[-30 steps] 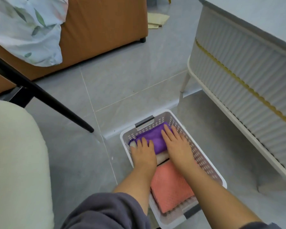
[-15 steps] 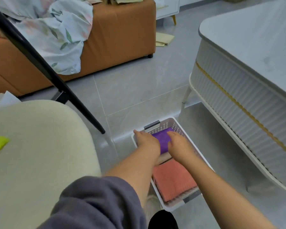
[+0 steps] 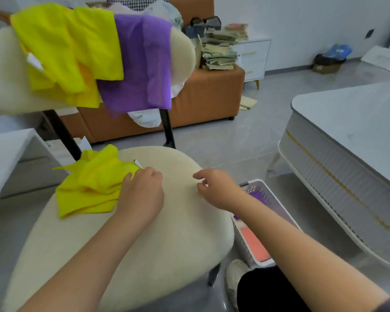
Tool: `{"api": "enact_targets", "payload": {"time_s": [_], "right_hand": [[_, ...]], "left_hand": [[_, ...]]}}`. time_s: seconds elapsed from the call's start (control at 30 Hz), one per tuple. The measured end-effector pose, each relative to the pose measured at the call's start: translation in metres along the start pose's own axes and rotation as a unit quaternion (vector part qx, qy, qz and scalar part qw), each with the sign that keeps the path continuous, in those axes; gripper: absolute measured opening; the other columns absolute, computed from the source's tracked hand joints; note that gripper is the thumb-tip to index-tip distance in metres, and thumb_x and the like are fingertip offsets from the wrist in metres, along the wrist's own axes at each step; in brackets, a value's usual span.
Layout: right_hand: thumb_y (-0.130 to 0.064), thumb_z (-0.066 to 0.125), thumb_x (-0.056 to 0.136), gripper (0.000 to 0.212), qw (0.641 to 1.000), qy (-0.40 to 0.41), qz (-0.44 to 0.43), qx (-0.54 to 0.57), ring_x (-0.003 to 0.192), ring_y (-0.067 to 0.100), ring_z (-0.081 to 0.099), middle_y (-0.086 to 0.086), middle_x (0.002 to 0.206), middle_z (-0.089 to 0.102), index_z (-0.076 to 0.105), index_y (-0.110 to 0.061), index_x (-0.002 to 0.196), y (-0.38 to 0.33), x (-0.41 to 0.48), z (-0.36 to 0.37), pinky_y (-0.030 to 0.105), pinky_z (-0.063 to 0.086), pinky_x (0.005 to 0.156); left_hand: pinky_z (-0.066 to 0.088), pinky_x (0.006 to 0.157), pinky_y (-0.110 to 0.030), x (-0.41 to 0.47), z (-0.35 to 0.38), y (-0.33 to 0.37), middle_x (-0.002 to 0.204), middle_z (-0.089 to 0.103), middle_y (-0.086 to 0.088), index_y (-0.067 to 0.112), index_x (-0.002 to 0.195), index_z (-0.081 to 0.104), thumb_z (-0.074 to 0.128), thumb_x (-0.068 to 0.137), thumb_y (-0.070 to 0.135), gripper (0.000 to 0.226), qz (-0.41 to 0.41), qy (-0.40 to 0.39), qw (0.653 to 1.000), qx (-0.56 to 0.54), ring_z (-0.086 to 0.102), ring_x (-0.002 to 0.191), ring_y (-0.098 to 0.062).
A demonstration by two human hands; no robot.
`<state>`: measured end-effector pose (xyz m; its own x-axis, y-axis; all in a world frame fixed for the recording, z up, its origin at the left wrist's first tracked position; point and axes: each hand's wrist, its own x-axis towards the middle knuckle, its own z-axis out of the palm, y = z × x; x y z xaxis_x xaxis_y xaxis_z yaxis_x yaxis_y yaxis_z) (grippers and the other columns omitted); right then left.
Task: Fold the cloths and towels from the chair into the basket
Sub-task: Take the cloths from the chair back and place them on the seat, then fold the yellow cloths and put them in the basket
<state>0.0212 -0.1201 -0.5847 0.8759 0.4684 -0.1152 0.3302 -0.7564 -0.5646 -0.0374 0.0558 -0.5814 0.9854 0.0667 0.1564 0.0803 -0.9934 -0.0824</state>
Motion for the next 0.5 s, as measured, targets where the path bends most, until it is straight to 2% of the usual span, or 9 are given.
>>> {"api": "enact_targets", "payload": {"time_s": [0.07, 0.1, 0.2, 0.27, 0.33, 0.4, 0.43, 0.5], "right_hand": [[-0.016, 0.042, 0.095, 0.04, 1.0, -0.013, 0.002, 0.007, 0.124, 0.017, 0.047, -0.001, 0.139, 0.05, 0.051, -0.018, 0.134, -0.026, -0.004, 0.014, 0.028, 0.036, 0.101], [-0.015, 0.042, 0.094, 0.041, 1.0, -0.015, 0.005, 0.009, 0.124, 0.016, 0.047, -0.002, 0.139, 0.05, 0.051, -0.018, 0.134, -0.035, -0.006, 0.021, 0.027, 0.036, 0.101], [-0.016, 0.042, 0.094, 0.04, 1.0, -0.005, 0.012, 0.006, 0.124, 0.019, 0.048, -0.002, 0.137, 0.052, 0.053, -0.019, 0.132, -0.054, -0.006, 0.045, 0.032, 0.037, 0.103], [-0.017, 0.043, 0.093, 0.04, 1.0, 0.007, 0.014, -0.018, 0.123, 0.021, 0.047, -0.003, 0.135, 0.053, 0.053, -0.022, 0.132, -0.06, -0.004, 0.055, 0.034, 0.038, 0.101], [-0.017, 0.044, 0.092, 0.041, 0.999, 0.02, 0.017, -0.029, 0.123, 0.021, 0.046, -0.004, 0.134, 0.054, 0.052, -0.024, 0.131, -0.062, -0.001, 0.061, 0.032, 0.038, 0.099], [-0.017, 0.045, 0.091, 0.042, 0.999, 0.025, 0.016, -0.025, 0.122, 0.021, 0.046, -0.004, 0.132, 0.055, 0.052, -0.025, 0.131, -0.065, 0.002, 0.065, 0.031, 0.037, 0.097], [-0.017, 0.045, 0.091, 0.042, 0.999, 0.026, 0.014, -0.022, 0.122, 0.02, 0.047, -0.004, 0.132, 0.055, 0.052, -0.025, 0.131, -0.066, 0.003, 0.067, 0.03, 0.036, 0.096], [-0.017, 0.045, 0.09, 0.042, 0.999, 0.027, 0.009, -0.022, 0.121, 0.02, 0.048, -0.004, 0.131, 0.056, 0.052, -0.025, 0.131, -0.066, 0.006, 0.068, 0.03, 0.037, 0.095]], "left_hand": [[0.047, 0.081, -0.044, -0.018, 0.01, -0.029, 0.109, 0.063, -0.014, 0.008, 0.103, 0.068, 0.065, 0.075, 0.007, 0.028, -0.041, 0.015, 0.998, -0.045, 0.058, 0.101, -0.035], [0.049, 0.079, -0.046, -0.023, 0.015, -0.04, 0.111, 0.062, -0.018, 0.006, 0.104, 0.068, 0.068, 0.071, 0.004, 0.033, -0.06, 0.02, 0.996, -0.061, 0.058, 0.103, -0.037], [0.042, 0.091, -0.044, -0.033, 0.028, -0.063, 0.136, 0.048, -0.015, 0.01, 0.132, 0.05, 0.06, 0.082, 0.01, 0.051, -0.113, 0.005, 0.99, -0.089, 0.044, 0.125, -0.033], [0.042, 0.087, -0.043, -0.032, 0.037, -0.072, 0.131, 0.05, -0.012, 0.014, 0.136, 0.045, 0.056, 0.087, 0.015, 0.051, -0.138, 0.0, 0.986, -0.095, 0.046, 0.12, -0.032], [0.043, 0.074, -0.042, -0.031, 0.042, -0.075, 0.108, 0.059, -0.013, 0.015, 0.115, 0.061, 0.065, 0.082, 0.016, 0.034, -0.135, 0.032, 0.984, -0.109, 0.055, 0.1, -0.034], [0.038, 0.064, -0.039, -0.029, 0.044, -0.078, 0.084, 0.059, -0.011, 0.017, 0.084, 0.066, 0.073, 0.074, 0.014, 0.012, -0.124, 0.059, 0.985, -0.101, 0.057, 0.08, -0.033], [0.036, 0.061, -0.037, -0.029, 0.045, -0.079, 0.076, 0.057, -0.008, 0.019, 0.074, 0.064, 0.075, 0.072, 0.014, 0.013, -0.122, 0.071, 0.985, -0.1, 0.057, 0.073, -0.032], [0.034, 0.059, -0.036, -0.028, 0.043, -0.078, 0.07, 0.056, -0.006, 0.02, 0.067, 0.059, 0.076, 0.072, 0.013, 0.018, -0.121, 0.075, 0.985, -0.101, 0.056, 0.069, -0.03]]}}
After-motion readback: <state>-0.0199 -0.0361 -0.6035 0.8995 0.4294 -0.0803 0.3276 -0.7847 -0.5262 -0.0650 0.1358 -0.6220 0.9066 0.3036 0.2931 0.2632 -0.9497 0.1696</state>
